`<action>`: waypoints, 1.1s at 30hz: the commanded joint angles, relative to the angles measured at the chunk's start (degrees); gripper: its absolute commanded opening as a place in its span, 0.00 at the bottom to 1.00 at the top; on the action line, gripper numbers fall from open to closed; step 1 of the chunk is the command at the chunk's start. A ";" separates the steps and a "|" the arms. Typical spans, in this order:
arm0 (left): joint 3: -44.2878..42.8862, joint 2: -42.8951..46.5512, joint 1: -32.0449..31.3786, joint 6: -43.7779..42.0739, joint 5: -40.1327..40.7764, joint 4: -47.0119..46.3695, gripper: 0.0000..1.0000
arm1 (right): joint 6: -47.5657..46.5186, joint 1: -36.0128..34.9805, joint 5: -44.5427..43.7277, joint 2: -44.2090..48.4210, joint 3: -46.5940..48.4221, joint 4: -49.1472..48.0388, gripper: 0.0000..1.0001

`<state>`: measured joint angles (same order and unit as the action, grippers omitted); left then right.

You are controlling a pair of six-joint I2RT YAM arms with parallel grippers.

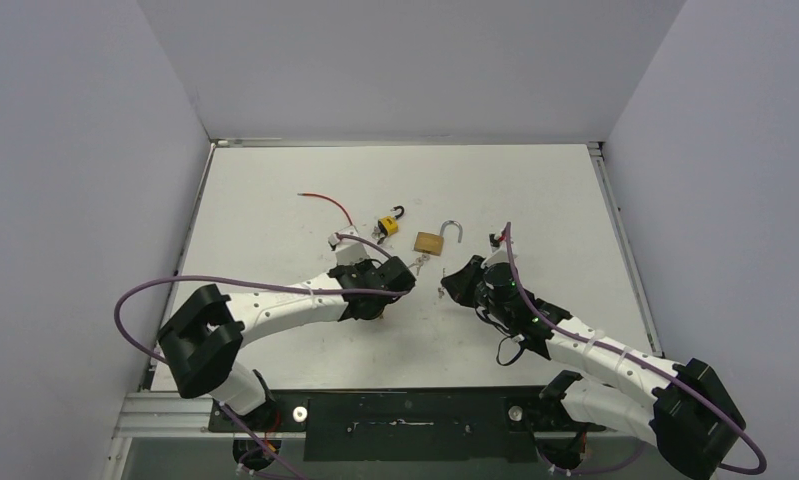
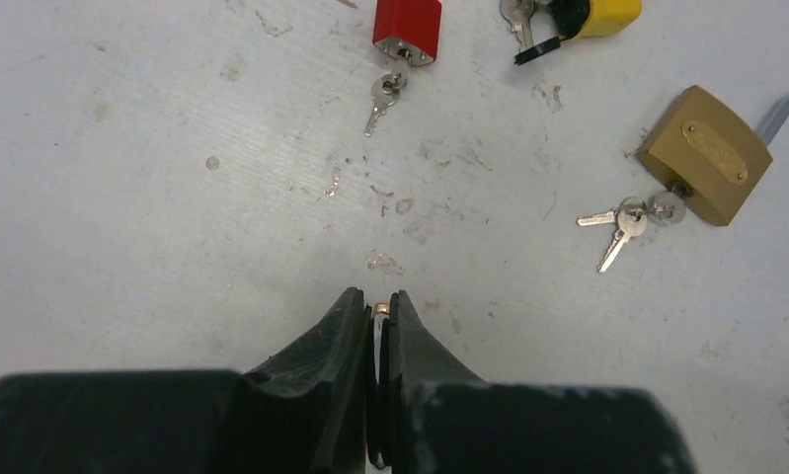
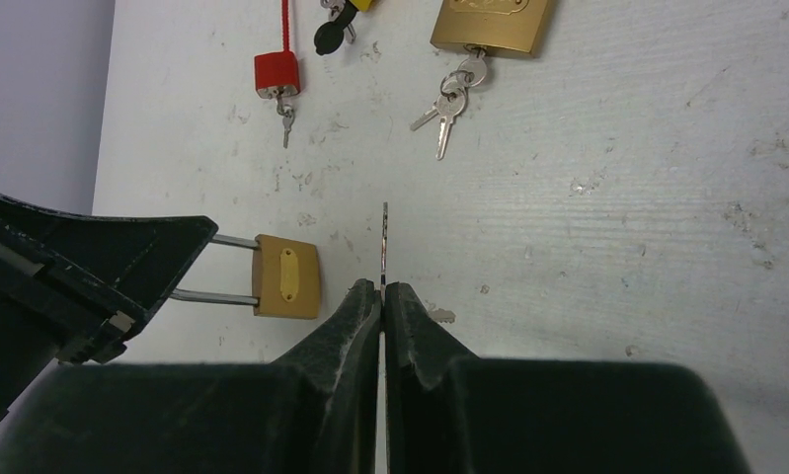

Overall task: Unlock with the key
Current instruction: Adjust the lock at the center of the board.

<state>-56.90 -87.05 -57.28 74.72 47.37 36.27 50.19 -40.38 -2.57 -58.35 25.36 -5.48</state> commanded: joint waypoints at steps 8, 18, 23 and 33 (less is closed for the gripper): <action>-2.49 -2.42 0.62 3.45 3.10 -0.18 0.34 | -0.01 0.77 0.46 0.78 0.33 -2.67 0.00; 0.71 8.98 4.84 -32.35 -10.80 -18.92 0.76 | -0.65 1.17 -0.31 1.83 0.91 -0.86 0.00; 1.08 14.58 15.61 -57.30 -42.60 -25.22 0.81 | -1.54 1.93 -0.96 2.63 1.01 0.37 0.00; 1.86 13.52 22.00 -106.69 -82.00 -17.23 0.79 | -2.50 5.30 -0.05 6.90 0.49 3.51 0.00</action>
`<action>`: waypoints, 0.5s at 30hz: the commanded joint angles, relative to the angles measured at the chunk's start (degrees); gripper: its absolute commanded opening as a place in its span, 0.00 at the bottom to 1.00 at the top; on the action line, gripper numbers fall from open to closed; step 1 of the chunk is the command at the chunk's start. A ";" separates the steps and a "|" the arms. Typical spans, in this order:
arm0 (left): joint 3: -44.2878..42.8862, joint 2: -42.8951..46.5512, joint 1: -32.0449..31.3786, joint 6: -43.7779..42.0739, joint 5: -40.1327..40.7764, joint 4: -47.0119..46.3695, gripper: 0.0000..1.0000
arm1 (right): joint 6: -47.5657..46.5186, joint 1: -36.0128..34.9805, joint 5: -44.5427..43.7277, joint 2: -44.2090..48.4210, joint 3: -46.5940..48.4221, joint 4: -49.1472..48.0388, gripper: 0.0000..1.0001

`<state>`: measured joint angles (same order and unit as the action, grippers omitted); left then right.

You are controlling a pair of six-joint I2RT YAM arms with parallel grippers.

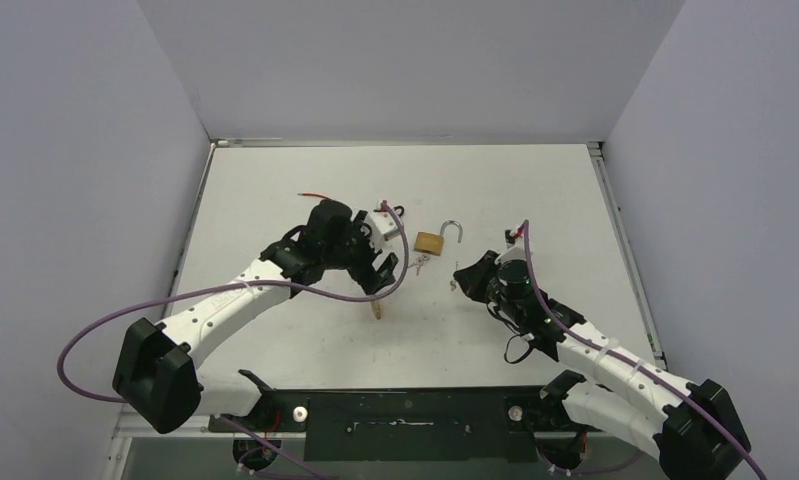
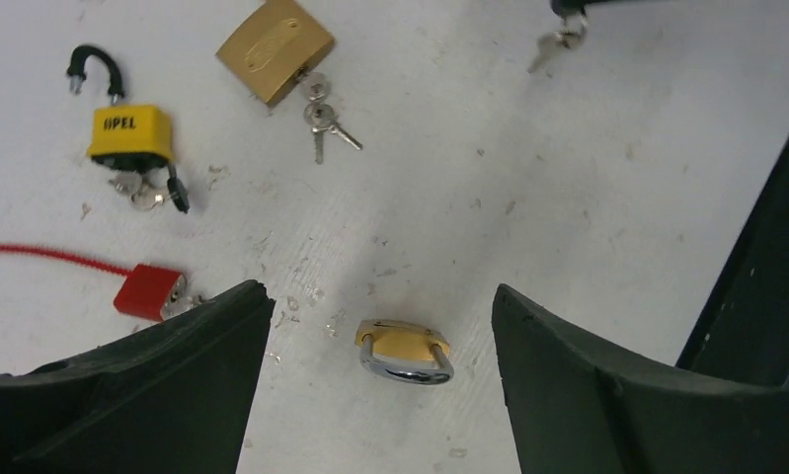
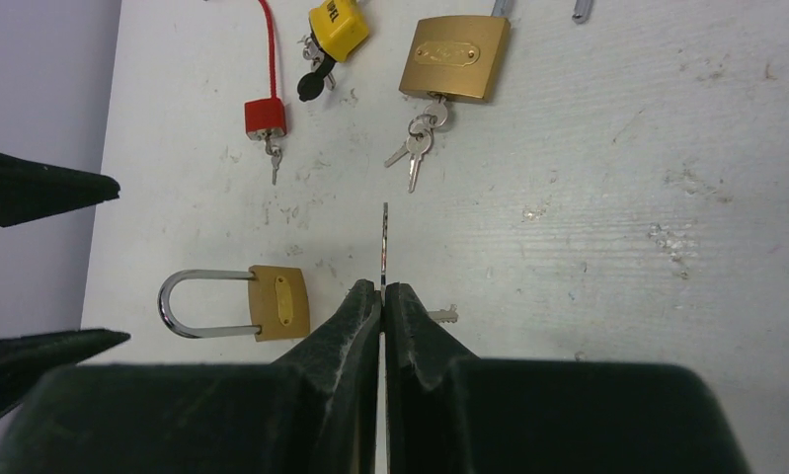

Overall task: Unlock with the key
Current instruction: Adjust the lock at the center of the board.

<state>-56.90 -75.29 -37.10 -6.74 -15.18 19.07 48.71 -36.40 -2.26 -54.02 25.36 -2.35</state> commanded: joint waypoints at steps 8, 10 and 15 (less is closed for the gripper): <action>-1.51 -3.88 2.89 -45.22 -28.03 18.17 0.74 | -1.11 2.68 -0.21 4.23 0.28 1.50 0.00; -2.87 -6.60 2.91 -47.96 -25.98 22.56 0.73 | -0.87 2.82 0.11 3.98 0.00 1.23 0.00; -2.52 -10.07 2.70 -49.93 -24.22 22.30 0.73 | -0.66 3.26 1.65 2.95 -0.16 0.51 0.00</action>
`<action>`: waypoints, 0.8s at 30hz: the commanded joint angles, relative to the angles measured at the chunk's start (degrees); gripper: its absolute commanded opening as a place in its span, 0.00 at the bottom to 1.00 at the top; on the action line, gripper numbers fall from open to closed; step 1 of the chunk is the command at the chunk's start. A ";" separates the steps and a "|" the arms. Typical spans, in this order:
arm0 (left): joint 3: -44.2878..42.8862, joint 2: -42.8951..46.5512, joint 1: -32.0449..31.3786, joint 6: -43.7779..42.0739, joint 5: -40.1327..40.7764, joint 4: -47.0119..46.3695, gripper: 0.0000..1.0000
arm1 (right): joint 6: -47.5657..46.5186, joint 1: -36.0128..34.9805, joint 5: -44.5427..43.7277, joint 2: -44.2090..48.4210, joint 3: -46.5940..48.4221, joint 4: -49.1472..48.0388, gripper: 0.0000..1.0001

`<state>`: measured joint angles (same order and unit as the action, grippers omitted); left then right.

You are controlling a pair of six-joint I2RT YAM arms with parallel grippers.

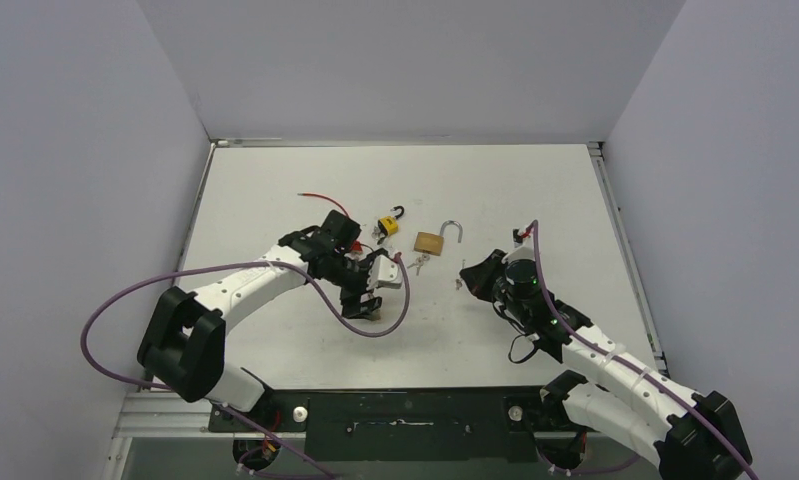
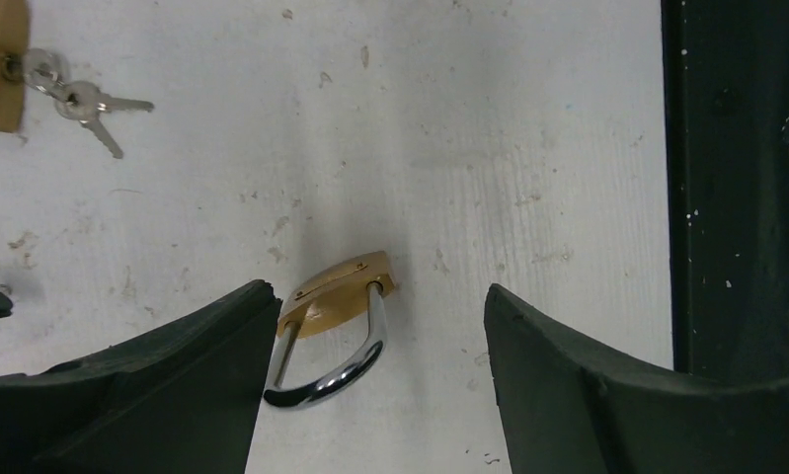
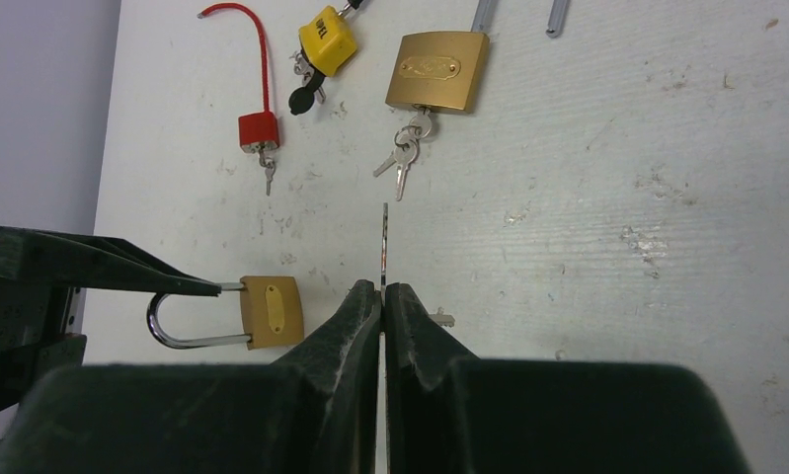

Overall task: Unlock with the key
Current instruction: Adjust the lock at the center of the board.

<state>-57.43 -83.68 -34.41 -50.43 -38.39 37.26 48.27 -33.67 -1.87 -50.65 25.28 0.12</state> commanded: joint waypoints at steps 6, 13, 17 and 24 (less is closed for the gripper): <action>-0.51 -2.17 -0.30 -5.19 2.50 -1.54 0.56 | -0.21 0.87 1.15 0.15 -0.50 -1.80 0.00; 3.29 2.02 -0.96 -4.10 9.13 -8.36 0.24 | -0.02 1.23 1.44 -0.48 -0.74 -2.44 0.00; 3.87 3.07 -1.05 -3.13 9.41 -9.36 0.20 | 0.13 1.25 1.43 -0.92 -0.83 -2.90 0.00; 6.31 2.57 -1.07 2.95 8.47 -10.90 0.55 | 0.37 1.50 1.43 0.20 -1.36 -2.60 0.00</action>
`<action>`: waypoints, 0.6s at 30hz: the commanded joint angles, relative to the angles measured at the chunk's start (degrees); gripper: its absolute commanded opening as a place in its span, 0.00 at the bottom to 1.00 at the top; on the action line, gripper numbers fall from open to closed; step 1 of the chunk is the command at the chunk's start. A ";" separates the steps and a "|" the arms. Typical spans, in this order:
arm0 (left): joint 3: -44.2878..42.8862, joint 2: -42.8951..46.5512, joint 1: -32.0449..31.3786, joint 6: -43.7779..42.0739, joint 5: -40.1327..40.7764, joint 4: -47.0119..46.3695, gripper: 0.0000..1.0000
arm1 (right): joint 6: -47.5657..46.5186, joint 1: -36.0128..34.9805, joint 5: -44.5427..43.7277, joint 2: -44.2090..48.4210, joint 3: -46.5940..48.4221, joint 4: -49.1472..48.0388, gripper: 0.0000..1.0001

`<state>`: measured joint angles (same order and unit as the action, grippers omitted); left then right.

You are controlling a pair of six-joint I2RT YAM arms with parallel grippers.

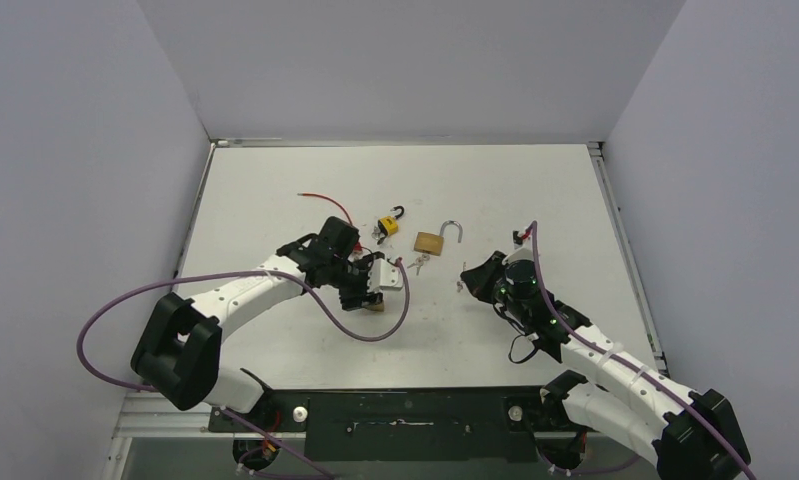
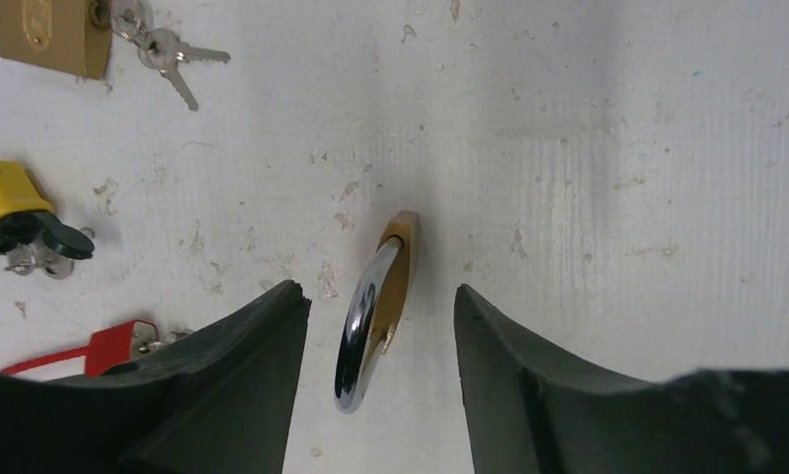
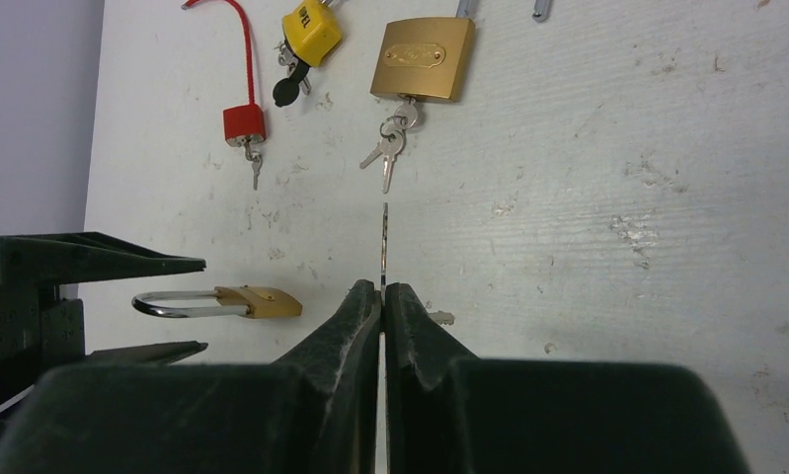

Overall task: Unlock with the key
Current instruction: Adjust the lock at the center of the board, then pick up the lock from the center of the board.

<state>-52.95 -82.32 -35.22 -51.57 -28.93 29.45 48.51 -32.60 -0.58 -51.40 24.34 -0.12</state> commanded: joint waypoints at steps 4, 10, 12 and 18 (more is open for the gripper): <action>5.54 1.03 -0.20 5.70 -0.95 -6.66 0.59 | 0.15 0.51 0.18 1.24 -0.69 -2.34 0.00; 6.82 -0.44 0.25 5.60 -0.71 -9.85 0.57 | 0.16 0.68 0.14 1.39 -0.72 -2.42 0.00; 7.18 -1.58 0.61 5.44 -0.68 -10.79 0.54 | 0.28 0.65 0.16 1.48 -0.71 -2.52 0.00; 9.02 -2.89 1.29 5.41 -1.21 -14.19 0.33 | 0.17 0.94 0.14 1.81 -0.79 -2.47 0.00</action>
<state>-44.93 -84.79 -34.57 -46.57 -28.75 19.25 48.69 -32.21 -0.58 -50.94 24.16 -0.16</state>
